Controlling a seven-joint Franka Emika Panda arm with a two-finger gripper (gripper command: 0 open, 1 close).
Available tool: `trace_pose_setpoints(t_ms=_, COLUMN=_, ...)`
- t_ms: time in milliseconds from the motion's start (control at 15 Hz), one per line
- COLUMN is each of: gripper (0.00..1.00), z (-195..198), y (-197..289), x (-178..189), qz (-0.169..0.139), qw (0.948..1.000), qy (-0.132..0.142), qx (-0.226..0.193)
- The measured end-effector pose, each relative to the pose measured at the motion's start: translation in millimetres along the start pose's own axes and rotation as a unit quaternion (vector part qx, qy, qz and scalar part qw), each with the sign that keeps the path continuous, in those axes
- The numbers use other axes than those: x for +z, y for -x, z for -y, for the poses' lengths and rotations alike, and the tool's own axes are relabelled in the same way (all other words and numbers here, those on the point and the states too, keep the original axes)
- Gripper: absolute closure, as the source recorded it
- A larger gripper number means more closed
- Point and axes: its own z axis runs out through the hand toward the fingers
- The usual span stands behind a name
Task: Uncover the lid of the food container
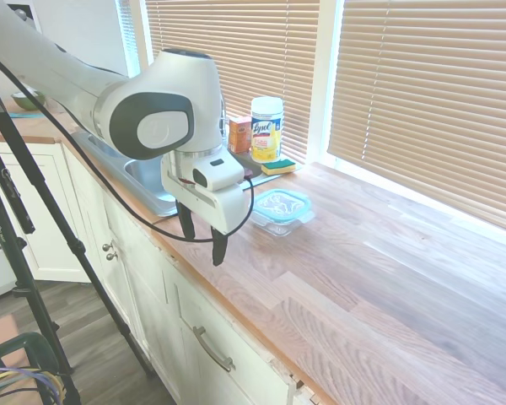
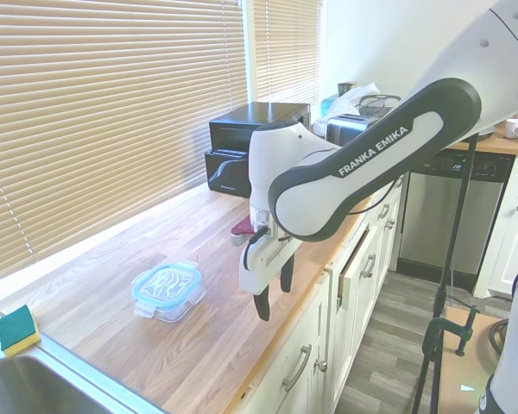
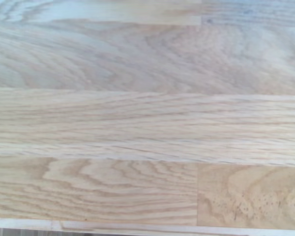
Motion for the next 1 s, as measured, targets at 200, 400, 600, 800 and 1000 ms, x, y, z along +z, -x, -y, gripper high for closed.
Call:
trace_pose_setpoints(t_ms=200, gripper=0.00, z=0, y=-1, x=2, qz=0.003, qw=1.0000, qy=0.001, qx=0.001)
trace_pose_setpoints(t_ms=400, gripper=0.00, z=5, y=-4, x=4, qz=0.005, qw=1.0000, qy=0.001, qx=0.006)
trace_pose_setpoints(t_ms=600, gripper=0.00, z=31, y=-1, x=-16, qz=-0.010, qw=0.9998, qy=-0.015, qx=0.008)
trace_pose_setpoints(t_ms=800, gripper=0.00, z=71, y=26, x=-34, qz=-0.041, qw=0.9990, qy=-0.015, qx=-0.008)
trace_pose_setpoints(t_ms=1000, gripper=0.00, z=120, y=47, x=-40, qz=-0.080, qw=0.9963, qy=-0.003, qx=-0.031)
